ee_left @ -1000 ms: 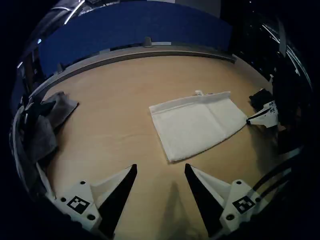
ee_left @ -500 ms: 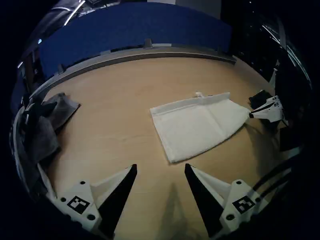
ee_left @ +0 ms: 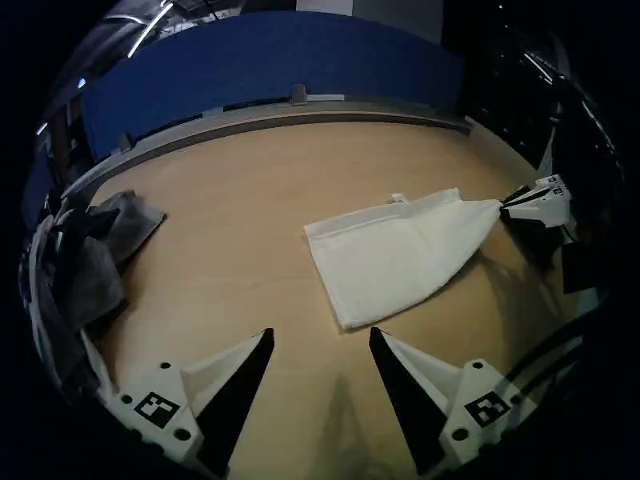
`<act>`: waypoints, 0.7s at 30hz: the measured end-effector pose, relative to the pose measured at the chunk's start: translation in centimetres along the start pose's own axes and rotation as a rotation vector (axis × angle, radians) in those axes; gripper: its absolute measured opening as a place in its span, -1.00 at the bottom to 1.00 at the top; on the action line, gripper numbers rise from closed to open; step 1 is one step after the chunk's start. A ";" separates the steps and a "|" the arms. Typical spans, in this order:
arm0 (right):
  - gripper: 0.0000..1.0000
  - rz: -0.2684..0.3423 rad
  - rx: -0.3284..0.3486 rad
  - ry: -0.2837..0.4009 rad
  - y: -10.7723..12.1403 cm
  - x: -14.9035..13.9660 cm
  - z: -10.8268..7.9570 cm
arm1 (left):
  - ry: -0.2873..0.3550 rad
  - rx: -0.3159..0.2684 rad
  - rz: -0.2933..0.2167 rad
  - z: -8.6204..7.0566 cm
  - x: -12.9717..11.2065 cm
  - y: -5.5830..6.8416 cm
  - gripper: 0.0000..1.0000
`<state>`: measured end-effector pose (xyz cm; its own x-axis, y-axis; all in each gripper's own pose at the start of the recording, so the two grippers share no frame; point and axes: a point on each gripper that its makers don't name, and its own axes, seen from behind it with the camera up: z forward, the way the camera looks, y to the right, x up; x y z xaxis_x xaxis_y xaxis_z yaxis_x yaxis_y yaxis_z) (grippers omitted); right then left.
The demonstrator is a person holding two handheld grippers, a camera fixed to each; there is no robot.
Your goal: Fold towel
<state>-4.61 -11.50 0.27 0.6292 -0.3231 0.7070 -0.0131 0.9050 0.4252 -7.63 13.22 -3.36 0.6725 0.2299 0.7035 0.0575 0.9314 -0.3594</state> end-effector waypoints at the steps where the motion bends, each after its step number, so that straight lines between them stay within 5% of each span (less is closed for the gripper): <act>1: -0.95 -0.004 0.001 0.004 -0.1 0.3 0.0 | 0.001 0.001 -0.001 0.0 0.0 0.0 0.77; 21: -0.95 -0.068 0.013 0.023 -1.7 3.2 0.7 | 0.015 0.005 -0.008 -0.7 0.2 -0.7 0.77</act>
<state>-3.13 -14.27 2.25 0.6467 -0.3767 0.6632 0.0197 0.8775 0.4792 -7.03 12.44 -3.33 0.6831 0.2182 0.6970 0.0594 0.9345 -0.3509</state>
